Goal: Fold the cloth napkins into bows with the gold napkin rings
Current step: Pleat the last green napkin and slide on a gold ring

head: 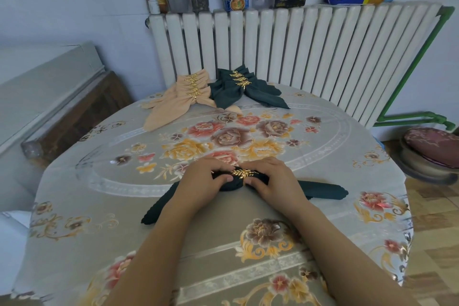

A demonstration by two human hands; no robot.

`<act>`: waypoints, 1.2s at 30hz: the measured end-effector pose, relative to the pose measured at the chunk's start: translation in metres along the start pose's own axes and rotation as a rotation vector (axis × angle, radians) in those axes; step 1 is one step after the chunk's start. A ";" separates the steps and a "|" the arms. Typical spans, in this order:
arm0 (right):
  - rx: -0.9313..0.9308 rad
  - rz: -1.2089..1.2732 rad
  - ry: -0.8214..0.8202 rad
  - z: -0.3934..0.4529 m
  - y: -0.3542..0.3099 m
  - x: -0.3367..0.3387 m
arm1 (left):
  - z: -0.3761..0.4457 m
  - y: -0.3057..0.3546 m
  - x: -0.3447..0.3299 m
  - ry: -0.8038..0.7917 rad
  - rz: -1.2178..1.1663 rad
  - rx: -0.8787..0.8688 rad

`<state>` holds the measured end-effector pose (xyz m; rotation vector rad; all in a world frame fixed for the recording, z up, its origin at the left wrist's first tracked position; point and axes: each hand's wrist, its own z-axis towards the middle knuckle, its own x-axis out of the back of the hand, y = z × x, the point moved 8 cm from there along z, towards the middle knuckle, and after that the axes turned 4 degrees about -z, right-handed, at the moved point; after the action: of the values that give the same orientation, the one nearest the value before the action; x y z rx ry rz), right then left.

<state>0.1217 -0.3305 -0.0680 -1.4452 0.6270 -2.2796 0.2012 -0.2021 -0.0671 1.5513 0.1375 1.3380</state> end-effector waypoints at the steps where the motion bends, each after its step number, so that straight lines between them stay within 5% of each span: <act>1: -0.014 0.003 0.000 0.000 -0.001 0.001 | -0.001 -0.001 0.000 0.006 -0.021 0.027; 12: -0.128 0.074 0.002 -0.001 0.004 0.004 | -0.013 -0.013 -0.008 0.140 -0.565 0.321; 21: -0.099 0.066 0.000 -0.001 0.005 0.001 | -0.013 -0.015 -0.013 0.109 -0.630 0.392; 24: -0.070 0.051 0.004 -0.001 0.006 -0.002 | -0.011 -0.011 -0.008 0.090 -0.465 0.320; 31: 0.002 -0.030 0.093 -0.002 0.005 -0.002 | -0.008 0.000 0.003 0.018 0.346 0.170; 36: 0.019 -0.055 0.121 -0.003 0.001 -0.001 | -0.011 0.005 0.000 -0.022 0.285 0.128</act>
<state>0.1196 -0.3300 -0.0705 -1.3393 0.6065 -2.4234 0.1906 -0.1978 -0.0655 1.7417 -0.0132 1.5573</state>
